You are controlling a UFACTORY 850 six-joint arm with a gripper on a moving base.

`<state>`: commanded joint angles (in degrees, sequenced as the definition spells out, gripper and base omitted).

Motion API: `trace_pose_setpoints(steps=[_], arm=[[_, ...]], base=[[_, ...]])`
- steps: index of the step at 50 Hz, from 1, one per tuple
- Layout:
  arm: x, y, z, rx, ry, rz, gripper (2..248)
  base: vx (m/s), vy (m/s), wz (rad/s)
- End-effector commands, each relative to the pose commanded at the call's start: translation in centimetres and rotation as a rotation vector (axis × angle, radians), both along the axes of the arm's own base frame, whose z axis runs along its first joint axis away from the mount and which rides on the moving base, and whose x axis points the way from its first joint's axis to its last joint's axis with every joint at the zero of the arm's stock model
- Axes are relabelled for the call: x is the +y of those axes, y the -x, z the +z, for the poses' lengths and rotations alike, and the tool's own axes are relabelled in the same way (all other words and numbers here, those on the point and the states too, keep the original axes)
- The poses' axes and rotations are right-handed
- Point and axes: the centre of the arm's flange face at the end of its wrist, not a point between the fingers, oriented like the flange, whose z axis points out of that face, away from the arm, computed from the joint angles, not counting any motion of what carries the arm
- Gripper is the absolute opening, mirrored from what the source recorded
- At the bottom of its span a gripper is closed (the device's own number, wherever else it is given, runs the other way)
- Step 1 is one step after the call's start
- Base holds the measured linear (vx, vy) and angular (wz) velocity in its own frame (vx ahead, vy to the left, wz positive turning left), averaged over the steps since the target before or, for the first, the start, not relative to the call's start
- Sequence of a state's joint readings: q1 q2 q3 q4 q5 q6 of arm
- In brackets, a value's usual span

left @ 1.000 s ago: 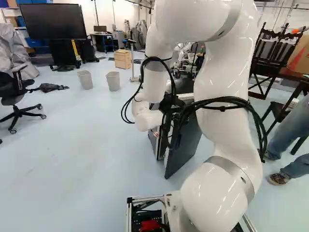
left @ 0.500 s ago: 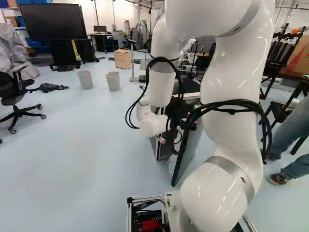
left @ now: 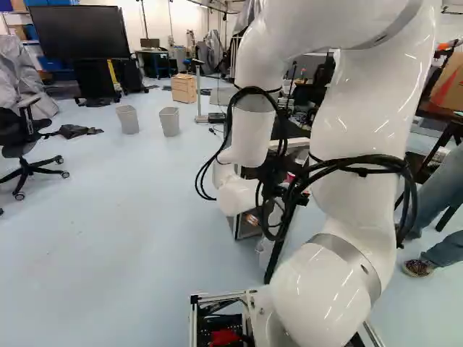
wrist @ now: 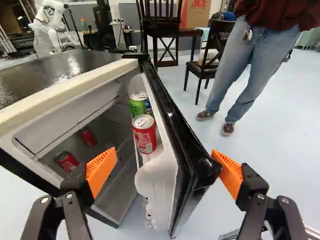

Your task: Grab a drink from the fridge

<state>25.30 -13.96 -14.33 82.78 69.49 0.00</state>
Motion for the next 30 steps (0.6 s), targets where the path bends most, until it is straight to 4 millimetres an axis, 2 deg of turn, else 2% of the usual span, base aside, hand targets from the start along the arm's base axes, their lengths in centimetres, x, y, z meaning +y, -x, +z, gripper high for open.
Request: trace_pose_setpoints(steps=[30], arm=[[-2.8,4.7,-0.1,0.042,0.020,-0.061,247]], base=[[0.000,0.000,0.000]])
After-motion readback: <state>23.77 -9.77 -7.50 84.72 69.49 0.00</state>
